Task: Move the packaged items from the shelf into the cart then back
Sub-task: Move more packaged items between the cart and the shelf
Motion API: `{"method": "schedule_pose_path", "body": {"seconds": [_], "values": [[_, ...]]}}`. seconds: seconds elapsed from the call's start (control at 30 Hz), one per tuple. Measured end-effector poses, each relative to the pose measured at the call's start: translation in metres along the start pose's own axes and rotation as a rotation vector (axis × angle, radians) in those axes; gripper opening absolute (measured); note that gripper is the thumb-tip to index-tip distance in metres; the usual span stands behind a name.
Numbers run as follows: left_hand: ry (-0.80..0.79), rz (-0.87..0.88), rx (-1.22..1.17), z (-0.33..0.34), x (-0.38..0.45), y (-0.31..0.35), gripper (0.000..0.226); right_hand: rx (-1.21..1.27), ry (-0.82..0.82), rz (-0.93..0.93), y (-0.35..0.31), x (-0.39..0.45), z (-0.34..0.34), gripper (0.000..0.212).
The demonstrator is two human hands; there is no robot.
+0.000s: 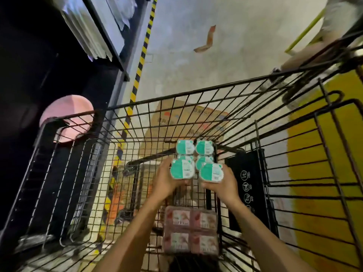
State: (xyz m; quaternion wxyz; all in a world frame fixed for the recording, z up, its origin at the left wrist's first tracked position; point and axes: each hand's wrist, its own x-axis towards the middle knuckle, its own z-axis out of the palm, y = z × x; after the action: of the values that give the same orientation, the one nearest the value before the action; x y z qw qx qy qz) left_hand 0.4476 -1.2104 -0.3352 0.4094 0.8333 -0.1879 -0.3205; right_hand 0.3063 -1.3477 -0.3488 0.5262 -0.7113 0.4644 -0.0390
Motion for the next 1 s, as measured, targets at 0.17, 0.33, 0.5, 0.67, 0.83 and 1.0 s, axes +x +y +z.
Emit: {"method": "schedule_pose_path", "body": {"seconds": [0.17, 0.33, 0.5, 0.67, 0.83, 1.0], "values": [[0.005, 0.041, 0.034, 0.002, 0.031, 0.016, 0.067, -0.008, 0.027, -0.014, -0.007, 0.028, 0.006, 0.075], [0.023, 0.005, 0.029, 0.004, 0.066, 0.025, 0.070, 0.018, 0.041, -0.018, -0.018, 0.064, 0.013, 0.078], [0.033, -0.022, -0.005, 0.010, 0.087, 0.026, 0.069, 0.084, 0.049, 0.013, -0.021, 0.091, 0.017, 0.080], [0.069, -0.055, -0.042, 0.015, 0.090, 0.013, 0.073, 0.069, 0.074, 0.005, -0.021, 0.097, 0.018, 0.071], [0.079, -0.058, -0.036, 0.018, 0.095, 0.016, 0.068, 0.055, 0.069, 0.002, -0.026, 0.103, 0.017, 0.069], [0.061, -0.087, -0.022, 0.018, 0.095, 0.019, 0.075, 0.069, 0.048, 0.021, -0.023, 0.100, 0.013, 0.078]]}}
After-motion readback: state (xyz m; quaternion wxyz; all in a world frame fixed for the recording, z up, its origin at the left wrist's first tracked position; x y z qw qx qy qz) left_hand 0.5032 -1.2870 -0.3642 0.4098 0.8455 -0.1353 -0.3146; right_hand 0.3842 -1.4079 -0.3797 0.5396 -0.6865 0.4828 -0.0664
